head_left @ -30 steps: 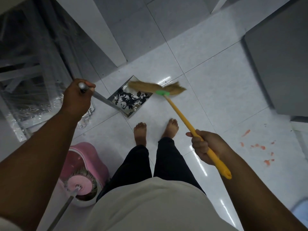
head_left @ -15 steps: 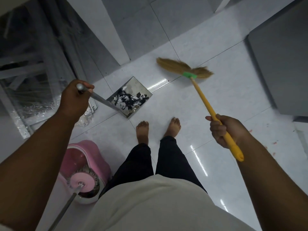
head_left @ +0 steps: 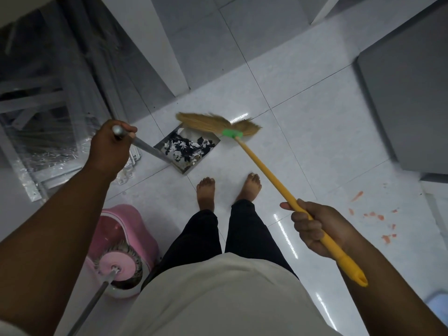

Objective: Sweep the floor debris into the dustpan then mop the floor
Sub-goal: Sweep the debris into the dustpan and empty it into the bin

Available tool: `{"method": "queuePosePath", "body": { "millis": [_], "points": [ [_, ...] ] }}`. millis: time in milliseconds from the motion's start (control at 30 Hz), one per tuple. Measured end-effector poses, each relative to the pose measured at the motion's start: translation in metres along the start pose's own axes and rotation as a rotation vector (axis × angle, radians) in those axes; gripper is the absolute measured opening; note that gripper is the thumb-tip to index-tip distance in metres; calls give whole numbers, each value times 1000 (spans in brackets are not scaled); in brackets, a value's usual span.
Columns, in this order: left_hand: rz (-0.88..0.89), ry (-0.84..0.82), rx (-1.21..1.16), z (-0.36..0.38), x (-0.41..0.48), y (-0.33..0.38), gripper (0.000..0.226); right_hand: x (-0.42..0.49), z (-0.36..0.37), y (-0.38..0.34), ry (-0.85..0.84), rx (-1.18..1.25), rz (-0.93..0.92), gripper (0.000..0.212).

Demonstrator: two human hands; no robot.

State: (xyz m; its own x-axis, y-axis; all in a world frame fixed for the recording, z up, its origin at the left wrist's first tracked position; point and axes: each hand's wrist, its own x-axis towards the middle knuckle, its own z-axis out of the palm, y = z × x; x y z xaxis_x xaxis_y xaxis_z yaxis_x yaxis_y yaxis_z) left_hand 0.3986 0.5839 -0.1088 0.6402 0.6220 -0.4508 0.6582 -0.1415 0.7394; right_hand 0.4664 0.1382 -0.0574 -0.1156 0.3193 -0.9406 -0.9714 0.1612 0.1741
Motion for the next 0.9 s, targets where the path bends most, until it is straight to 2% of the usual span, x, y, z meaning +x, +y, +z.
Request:
{"method": "queuePosePath", "body": {
  "millis": [267, 400, 600, 900],
  "points": [
    [35, -45, -19, 14, 0, 15, 29, -11, -14, -40, 54, 43, -163, 30],
    [52, -85, 0, 28, 8, 23, 30, 6, -19, -56, 100, 109, -189, 30],
    [69, -94, 0, 50, 14, 29, 34, 37, -7, -44, 133, 143, -115, 30],
    [98, -100, 22, 58, 13, 31, 34, 12, -8, 5, -40, 160, 2, 31]
  ]
}}
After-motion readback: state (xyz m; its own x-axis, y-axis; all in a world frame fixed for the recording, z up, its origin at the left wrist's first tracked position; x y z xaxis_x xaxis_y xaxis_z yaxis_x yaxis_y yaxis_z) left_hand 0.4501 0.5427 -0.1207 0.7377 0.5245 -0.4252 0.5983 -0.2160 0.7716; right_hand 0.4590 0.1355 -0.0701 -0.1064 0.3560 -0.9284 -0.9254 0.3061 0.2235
